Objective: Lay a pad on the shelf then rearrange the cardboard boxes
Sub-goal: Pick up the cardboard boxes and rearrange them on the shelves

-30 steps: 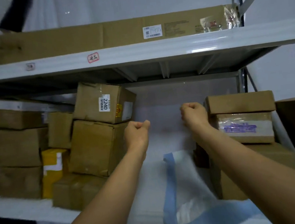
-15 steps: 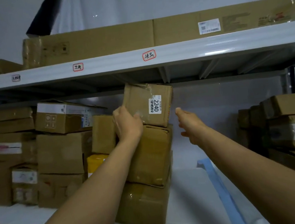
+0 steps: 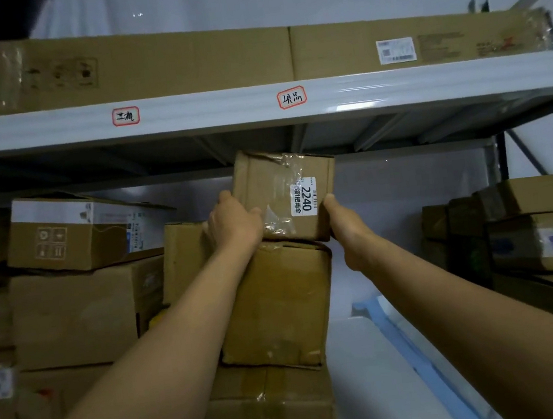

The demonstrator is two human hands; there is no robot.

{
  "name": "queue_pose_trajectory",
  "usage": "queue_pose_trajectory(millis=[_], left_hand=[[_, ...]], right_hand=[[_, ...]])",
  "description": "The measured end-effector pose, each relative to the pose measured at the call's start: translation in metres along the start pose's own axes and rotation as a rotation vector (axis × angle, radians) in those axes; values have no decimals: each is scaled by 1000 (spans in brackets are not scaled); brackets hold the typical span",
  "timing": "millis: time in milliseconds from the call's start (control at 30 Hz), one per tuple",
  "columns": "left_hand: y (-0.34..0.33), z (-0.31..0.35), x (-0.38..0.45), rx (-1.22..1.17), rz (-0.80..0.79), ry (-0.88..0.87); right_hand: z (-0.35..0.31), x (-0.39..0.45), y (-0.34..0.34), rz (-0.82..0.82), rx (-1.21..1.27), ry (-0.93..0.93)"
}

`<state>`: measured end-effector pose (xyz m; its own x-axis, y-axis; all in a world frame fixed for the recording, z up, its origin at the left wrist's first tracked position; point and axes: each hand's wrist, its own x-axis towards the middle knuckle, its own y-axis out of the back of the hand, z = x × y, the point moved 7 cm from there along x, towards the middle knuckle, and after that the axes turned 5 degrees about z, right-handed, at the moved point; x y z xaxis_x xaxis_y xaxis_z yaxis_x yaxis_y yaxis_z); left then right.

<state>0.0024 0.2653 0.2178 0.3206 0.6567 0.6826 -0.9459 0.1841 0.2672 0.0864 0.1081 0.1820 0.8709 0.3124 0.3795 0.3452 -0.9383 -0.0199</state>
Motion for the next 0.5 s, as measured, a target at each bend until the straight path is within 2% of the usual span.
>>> queue_pose_trajectory(millis=[200, 500], left_hand=[[9, 24, -23, -234, -20, -58], [17, 78, -79, -298, -7, -136]], right_hand=[[-9, -11, 24, 78, 64, 21], [-22, -50, 87, 171, 124, 18]])
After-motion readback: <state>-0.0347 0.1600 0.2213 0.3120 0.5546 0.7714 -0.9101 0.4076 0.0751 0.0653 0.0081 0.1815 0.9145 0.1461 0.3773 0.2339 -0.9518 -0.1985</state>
